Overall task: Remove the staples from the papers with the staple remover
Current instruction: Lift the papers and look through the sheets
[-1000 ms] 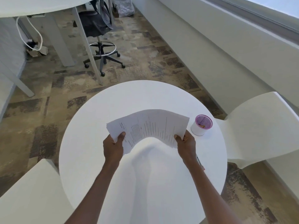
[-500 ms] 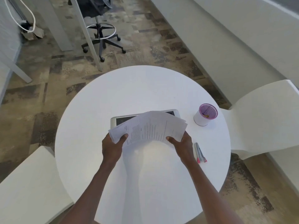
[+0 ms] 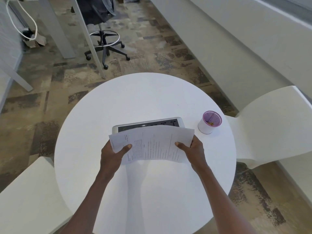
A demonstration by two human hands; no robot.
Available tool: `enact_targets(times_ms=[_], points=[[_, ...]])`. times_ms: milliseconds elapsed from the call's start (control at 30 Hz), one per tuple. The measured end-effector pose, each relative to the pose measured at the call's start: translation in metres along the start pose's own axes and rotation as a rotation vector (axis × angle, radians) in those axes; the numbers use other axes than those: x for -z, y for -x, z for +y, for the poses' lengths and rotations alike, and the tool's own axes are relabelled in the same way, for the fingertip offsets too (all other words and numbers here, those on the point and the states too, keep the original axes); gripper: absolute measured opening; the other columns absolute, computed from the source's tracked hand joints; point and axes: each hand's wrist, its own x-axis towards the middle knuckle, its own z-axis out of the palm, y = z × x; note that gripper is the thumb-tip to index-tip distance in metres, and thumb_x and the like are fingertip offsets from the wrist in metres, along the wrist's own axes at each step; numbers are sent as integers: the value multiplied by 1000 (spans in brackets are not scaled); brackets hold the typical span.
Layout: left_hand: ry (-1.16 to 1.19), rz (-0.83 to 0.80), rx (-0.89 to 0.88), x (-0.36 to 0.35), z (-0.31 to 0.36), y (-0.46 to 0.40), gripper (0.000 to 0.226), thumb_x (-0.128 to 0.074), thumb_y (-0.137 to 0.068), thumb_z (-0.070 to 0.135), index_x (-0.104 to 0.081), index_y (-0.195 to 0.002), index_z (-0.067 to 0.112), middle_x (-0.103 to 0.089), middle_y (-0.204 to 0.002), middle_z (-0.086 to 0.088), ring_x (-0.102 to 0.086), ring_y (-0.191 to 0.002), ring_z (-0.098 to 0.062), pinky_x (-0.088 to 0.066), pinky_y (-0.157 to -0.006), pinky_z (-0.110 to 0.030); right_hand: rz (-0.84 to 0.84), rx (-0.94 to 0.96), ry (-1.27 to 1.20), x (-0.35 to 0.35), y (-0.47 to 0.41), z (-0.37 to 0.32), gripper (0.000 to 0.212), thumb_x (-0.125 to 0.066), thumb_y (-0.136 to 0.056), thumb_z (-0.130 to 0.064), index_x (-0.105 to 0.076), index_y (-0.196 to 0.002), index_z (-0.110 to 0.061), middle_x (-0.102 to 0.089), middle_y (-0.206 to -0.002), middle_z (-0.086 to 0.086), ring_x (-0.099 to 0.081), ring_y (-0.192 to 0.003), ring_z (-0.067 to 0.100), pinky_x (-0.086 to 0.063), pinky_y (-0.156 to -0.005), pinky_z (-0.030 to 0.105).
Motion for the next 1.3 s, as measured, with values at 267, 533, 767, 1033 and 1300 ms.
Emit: enact_targets(times_ms=[267, 533, 767, 1033, 1300], points=[[-27, 30, 4, -7, -2, 1, 14, -72, -90, 18, -67, -95, 30, -75, -87, 15, -70, -82, -7, -53, -60, -16, -3, -71, -81, 5, 4, 5, 27, -75, -81, 2, -73, -98, -19, -79, -93, -3, -72, -85, 14, -58, -73, 24], [-52, 35, 30, -9, -11, 7, 13, -70, -92, 20, -68, -104, 24, -74, -99, 6, -69, -89, -14, -50, -66, -23, 22, -110, -32, 6, 11, 17, 20, -78, -79, 0, -73, -93, -14, -76, -89, 2, -68, -84, 18, -53, -77, 29], [-178, 84, -38, -14, 11, 2, 12, -61, -97, 22, -64, -108, 18, -69, -95, 8, -65, -88, -17, -45, -63, -22, 29, -54, -1, 14, 3, -5, 33, -74, -80, 3, -70, -102, -22, -77, -99, -3, -71, -95, 22, -55, -73, 20], [-511, 59, -359, -10, 81, -13, 18, -57, -97, 16, -64, -113, 10, -69, -96, -6, -62, -87, -30, -49, -73, -39, 151, 387, 572, 10, -2, -55, 90, -89, -68, -20, -41, -144, -15, -45, -146, 1, -38, -133, 18, -29, -112, 30], [-716, -160, -705, -24, 151, 4, 13, -58, -95, 10, -66, -98, 20, -68, -86, 7, -60, -79, -18, -42, -68, -29, -225, 430, 621, -30, 1, -112, 35, -76, -79, -23, -61, -110, -30, -70, -101, -17, -62, -92, -4, -45, -80, 22]])
